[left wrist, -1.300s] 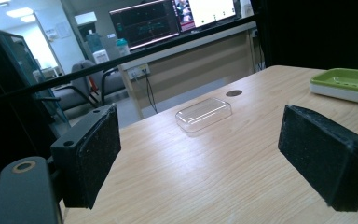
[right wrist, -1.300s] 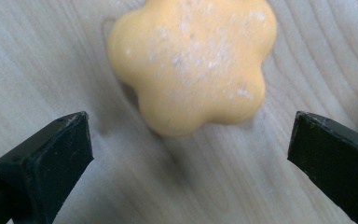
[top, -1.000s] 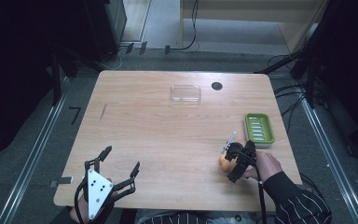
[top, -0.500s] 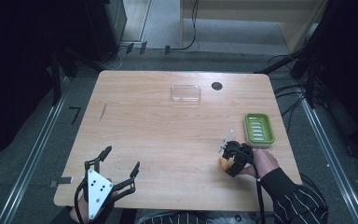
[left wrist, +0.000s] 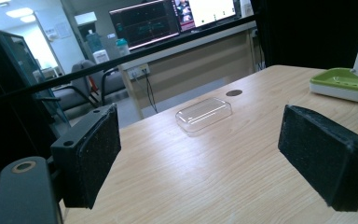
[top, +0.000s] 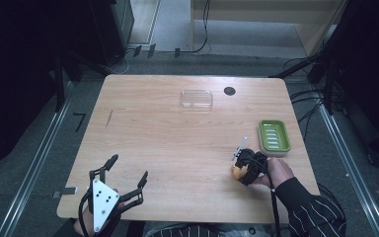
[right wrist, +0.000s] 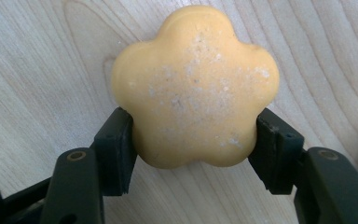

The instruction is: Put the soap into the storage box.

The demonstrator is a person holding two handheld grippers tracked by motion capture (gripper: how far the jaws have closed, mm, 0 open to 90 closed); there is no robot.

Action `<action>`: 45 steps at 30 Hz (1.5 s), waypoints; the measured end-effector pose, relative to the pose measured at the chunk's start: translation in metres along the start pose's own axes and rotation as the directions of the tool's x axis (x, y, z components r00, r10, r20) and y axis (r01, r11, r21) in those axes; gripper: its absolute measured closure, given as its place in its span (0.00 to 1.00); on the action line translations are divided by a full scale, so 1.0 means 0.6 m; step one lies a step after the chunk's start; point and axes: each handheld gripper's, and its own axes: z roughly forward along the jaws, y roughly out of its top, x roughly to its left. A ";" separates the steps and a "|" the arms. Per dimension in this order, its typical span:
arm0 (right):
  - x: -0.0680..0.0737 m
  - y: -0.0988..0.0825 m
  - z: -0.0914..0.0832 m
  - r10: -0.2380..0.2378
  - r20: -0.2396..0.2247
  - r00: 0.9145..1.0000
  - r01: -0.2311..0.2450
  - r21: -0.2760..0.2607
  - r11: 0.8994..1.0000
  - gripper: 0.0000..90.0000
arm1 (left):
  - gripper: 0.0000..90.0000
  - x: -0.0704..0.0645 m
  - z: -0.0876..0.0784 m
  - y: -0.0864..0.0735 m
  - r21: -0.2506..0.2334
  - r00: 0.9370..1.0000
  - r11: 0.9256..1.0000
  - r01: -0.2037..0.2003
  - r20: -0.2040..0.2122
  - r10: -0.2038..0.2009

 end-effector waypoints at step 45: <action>-0.034 -0.047 -0.042 0.209 0.108 0.972 -0.202 -0.074 0.977 0.45 | 0.14 0.000 0.000 0.000 -0.004 1.000 1.000 0.008 -0.003 -0.008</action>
